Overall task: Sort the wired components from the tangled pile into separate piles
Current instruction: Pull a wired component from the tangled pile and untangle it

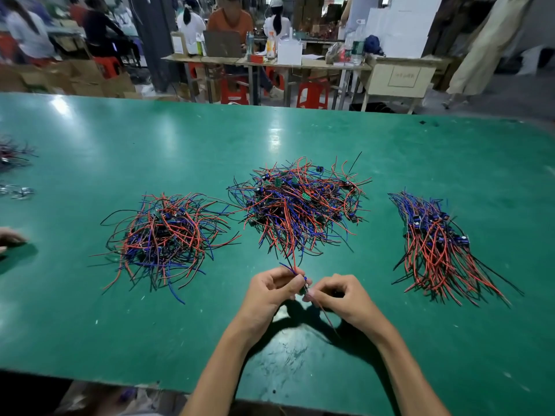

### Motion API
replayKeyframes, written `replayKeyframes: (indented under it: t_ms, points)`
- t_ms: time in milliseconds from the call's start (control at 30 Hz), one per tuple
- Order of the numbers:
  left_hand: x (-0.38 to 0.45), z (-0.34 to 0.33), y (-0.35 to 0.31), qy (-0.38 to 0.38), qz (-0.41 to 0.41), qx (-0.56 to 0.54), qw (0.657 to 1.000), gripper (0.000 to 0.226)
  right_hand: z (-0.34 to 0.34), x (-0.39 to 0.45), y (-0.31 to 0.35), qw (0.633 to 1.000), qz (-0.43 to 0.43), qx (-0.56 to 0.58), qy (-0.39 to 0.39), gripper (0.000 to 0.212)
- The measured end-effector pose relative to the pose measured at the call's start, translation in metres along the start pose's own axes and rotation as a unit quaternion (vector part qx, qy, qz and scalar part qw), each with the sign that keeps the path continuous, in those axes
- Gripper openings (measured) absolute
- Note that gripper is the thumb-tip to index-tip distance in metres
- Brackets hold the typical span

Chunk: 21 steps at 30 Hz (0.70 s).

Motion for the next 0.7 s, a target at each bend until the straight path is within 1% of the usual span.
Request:
replayKeyframes:
  t_ms: [100, 167, 233, 333, 400, 433, 467, 500, 533, 567, 600, 633, 700]
  points:
    - [-0.002, 0.001, -0.006, -0.032, -0.016, -0.011, 0.999, 0.021, 0.000, -0.001, 0.003, 1.000, 0.009, 0.002, 0.003, 0.039]
    - [-0.001, 0.006, -0.026, -0.068, -0.044, -0.016, 0.997, 0.027, 0.002, -0.001, 0.004, 0.999, -0.006, 0.053, -0.009, 0.042]
    - [0.005, 0.019, -0.059, -0.105, -0.079, -0.032, 0.991, 0.034, 0.002, -0.002, 0.003, 0.997, -0.017, 0.070, -0.016, 0.036]
    - [0.020, 0.055, -0.122, -0.182, -0.135, 0.008, 0.974, 0.029, 0.001, -0.001, 0.003, 0.999, -0.018, -0.033, -0.039, 0.037]
    - [0.031, 0.084, -0.156, -0.238, -0.155, 0.089, 0.955, 0.025, 0.002, -0.001, 0.003, 0.997, -0.021, -0.056, -0.051, 0.036]
    - [0.037, 0.099, -0.167, -0.268, -0.152, 0.153, 0.939, 0.024, 0.002, -0.001, 0.002, 0.996, -0.021, -0.061, -0.055, 0.035]
    - [0.042, 0.114, -0.174, -0.301, -0.137, 0.241, 0.912, 0.024, 0.002, -0.001, 0.002, 0.996, -0.018, -0.069, -0.058, 0.034]
    - [0.045, 0.129, -0.177, -0.331, -0.106, 0.349, 0.870, 0.027, 0.003, -0.001, 0.002, 0.995, -0.016, -0.077, -0.061, 0.032]
    - [0.046, 0.141, -0.178, -0.353, -0.061, 0.453, 0.817, 0.033, 0.004, 0.000, 0.002, 0.995, -0.015, -0.081, -0.064, 0.031]
    - [0.046, 0.149, -0.175, -0.363, -0.017, 0.533, 0.764, 0.042, 0.004, 0.000, 0.002, 0.994, -0.015, -0.082, -0.066, 0.030]
    - [0.043, 0.153, -0.170, -0.370, 0.013, 0.578, 0.727, 0.048, 0.005, -0.001, 0.002, 0.994, -0.017, -0.082, -0.069, 0.028]
    - [0.039, 0.154, -0.165, -0.378, 0.022, 0.599, 0.705, 0.052, 0.005, -0.001, 0.002, 0.994, -0.019, -0.082, -0.073, 0.026]
    - [0.030, 0.148, -0.158, -0.409, -0.003, 0.621, 0.669, 0.057, 0.006, 0.001, -0.003, 0.992, -0.027, -0.092, -0.087, 0.018]
Point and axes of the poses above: each hand's wrist, its own x-axis towards the middle knuckle, its own z-axis out of the back of the hand, y = z × x, the point moved 6 cm from there along x, towards the middle knuckle, and after that the axes turned 7 degrees about -x, right-handed, at the moved point
